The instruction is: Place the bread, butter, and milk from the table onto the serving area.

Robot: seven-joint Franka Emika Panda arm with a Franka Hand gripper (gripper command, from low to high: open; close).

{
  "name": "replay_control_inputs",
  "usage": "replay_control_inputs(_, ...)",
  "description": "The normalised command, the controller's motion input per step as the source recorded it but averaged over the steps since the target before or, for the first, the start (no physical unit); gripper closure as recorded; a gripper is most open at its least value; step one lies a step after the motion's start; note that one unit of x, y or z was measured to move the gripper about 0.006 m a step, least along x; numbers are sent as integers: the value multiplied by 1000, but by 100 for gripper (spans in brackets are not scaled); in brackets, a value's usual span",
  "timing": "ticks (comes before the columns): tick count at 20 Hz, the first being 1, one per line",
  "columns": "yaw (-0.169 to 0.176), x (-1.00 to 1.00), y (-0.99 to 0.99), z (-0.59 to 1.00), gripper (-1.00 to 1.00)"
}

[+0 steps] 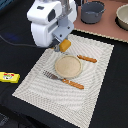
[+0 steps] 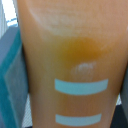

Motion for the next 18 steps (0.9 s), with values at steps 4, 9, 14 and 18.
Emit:
replay_control_inputs(4,-49,944,-72,77,100)
replay_control_inputs(9,-58,925,-72,1,100)
replay_control_inputs(14,-63,847,-33,-49,100)
replay_control_inputs(18,-49,602,-4,-84,100)
